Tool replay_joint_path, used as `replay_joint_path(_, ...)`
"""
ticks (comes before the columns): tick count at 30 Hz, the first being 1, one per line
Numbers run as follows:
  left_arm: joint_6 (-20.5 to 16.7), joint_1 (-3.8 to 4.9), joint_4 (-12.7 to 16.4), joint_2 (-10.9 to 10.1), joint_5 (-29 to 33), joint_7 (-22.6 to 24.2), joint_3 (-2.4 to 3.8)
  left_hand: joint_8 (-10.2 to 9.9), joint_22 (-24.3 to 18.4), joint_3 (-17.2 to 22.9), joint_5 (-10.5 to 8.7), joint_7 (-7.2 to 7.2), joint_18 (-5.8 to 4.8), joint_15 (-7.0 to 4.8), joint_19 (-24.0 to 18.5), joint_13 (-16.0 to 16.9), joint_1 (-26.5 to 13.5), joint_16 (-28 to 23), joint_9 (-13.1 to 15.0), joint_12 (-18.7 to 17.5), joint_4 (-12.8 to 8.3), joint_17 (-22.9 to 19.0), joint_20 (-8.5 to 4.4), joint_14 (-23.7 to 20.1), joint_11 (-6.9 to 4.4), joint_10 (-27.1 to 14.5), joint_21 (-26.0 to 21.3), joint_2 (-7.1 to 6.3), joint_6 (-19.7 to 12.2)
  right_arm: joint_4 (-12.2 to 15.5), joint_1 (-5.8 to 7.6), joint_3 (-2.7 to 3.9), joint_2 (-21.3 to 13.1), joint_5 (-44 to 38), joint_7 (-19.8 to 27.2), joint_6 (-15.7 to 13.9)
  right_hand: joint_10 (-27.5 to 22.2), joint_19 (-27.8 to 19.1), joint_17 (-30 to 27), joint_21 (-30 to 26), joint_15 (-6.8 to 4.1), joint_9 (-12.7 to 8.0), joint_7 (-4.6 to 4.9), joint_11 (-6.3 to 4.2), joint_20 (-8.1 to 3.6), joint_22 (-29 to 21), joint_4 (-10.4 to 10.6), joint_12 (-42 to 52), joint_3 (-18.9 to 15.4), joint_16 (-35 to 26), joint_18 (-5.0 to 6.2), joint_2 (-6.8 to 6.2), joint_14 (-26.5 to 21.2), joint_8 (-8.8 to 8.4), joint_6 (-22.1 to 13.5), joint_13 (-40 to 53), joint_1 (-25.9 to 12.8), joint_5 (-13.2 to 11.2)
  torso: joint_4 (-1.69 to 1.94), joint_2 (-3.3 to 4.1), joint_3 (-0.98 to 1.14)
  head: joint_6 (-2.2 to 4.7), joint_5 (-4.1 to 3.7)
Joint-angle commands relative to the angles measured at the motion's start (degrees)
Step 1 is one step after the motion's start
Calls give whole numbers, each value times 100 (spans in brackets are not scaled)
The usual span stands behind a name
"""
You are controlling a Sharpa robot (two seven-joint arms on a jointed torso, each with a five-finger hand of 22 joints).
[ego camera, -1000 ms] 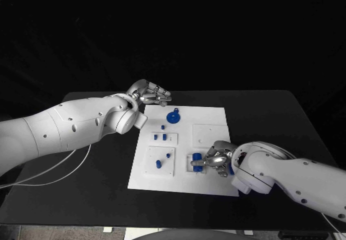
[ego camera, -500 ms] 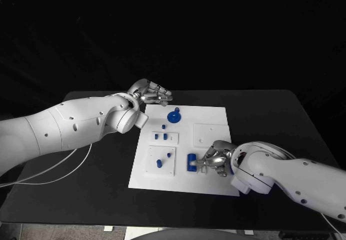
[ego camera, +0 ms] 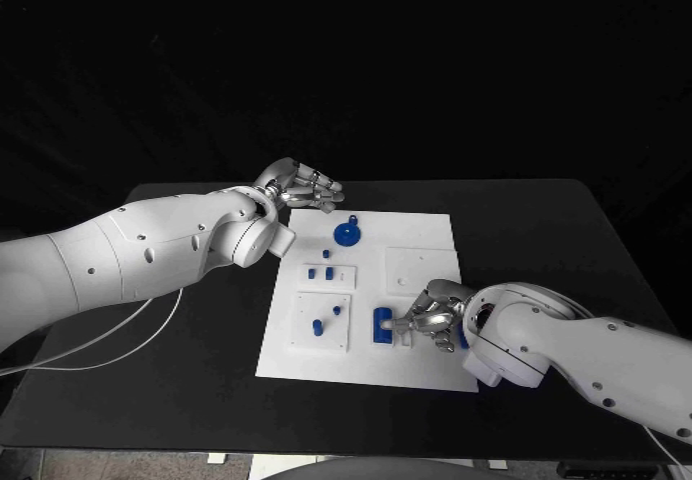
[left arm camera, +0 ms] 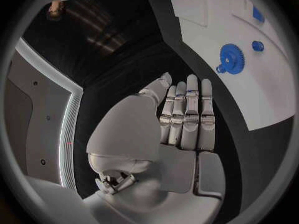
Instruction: Assemble the parts on the task board
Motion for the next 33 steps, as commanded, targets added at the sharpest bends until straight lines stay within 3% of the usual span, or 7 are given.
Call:
replay_joint_path(1, 64, 4, 9, 11, 13, 25, 4, -19, -4, -9, 25, -14, -74, 44, 34, -2, 24, -17, -5, 4, 34, 6, 2, -8, -12, -36, 20, 20, -37, -7, -4, -2, -1, -97, 185, -91, 11, 322, -2, -4, -35, 15, -6, -6, -28, 403, -62, 17, 34, -19, -33, 33, 16, -31, -3, 8, 29, 11, -8, 0, -1, 11, -17)
replay_joint_path(6, 74, 4, 6, 17, 13, 23, 4, -19, -4, -9, 25, -14, -74, 44, 34, -2, 24, -17, -5, 4, 34, 6, 2, -8, -12, -36, 20, 20, -37, -52, -4, -2, 57, -256, 151, -153, 33, 326, 19, 23, -26, 33, -23, -16, -18, 411, -179, 36, 169, 10, -41, 213, 24, -25, 66, 10, 30, 12, -12, -4, -3, 9, -28)
replay_joint_path(13, 88, 4, 3, 36, 12, 24, 4, -18, -11, -7, 29, -19, -75, 44, 36, -2, 18, -17, -4, 5, 46, 7, 3, -8, -15, -28, 21, 33, -29, -228, -4, -3, 236, -483, 63, -212, 66, 326, 44, 63, -22, 25, -40, -26, -16, 417, -436, 45, 388, 55, -56, 286, 27, -30, 120, -2, -148, 11, 11, 1, -8, 9, -60)
replay_joint_path(19, 100, 4, 10, 35, 12, 12, 4, -18, -11, -7, 29, -19, -75, 44, 36, -2, 18, -17, -4, 5, 46, 7, 3, -8, -15, -28, 21, 33, -29, -374, -5, -65, 382, -623, 15, -148, 86, 326, 47, 80, -23, 21, -59, -38, -15, 415, -671, 41, 488, 71, -64, 392, 28, -31, 151, -12, -99, 14, 21, 11, -8, -14, -43)
replay_joint_path(24, 98, 4, 17, 21, 5, 1, 4, -18, -11, -7, 29, -19, -75, 44, 36, -2, 18, -17, -4, 5, 46, 7, 3, -8, -15, -28, 21, 33, -29, -423, -6, -117, 408, -757, -18, -45, 91, 324, 38, 81, -28, 9, -72, -48, -19, 410, -959, 36, 624, 69, -71, 414, 25, -30, 166, -16, -2, 15, 19, 11, -10, -24, -45)
replay_joint_path(31, 99, 5, 22, 15, -1, -7, 3, -18, -12, -6, 31, -19, -75, 44, 35, -2, 23, -17, -4, 5, 44, 7, 2, -8, -16, -27, 21, 33, -28, -442, -6, -155, 409, -840, -32, -4, 84, 323, 25, 86, -29, -14, -87, -56, -18, 410, -1631, 49, 649, 72, -78, 679, 27, -33, 177, -5, 59, 39, 7, 6, -3, -26, -59)
replay_joint_path(33, 99, 5, 22, 16, -2, -7, 3, -18, -15, -4, 33, -20, -75, 42, 35, -2, 30, -16, -4, 4, 42, 7, 0, -8, -17, -24, 23, 34, -27, -443, -6, -160, 405, -820, -11, -56, 83, 321, 17, 76, -26, -19, -83, -50, -19, 407, -1631, 52, 608, 68, -77, 651, 24, -33, 176, -4, -75, 40, 9, 5, -1, -19, -67)
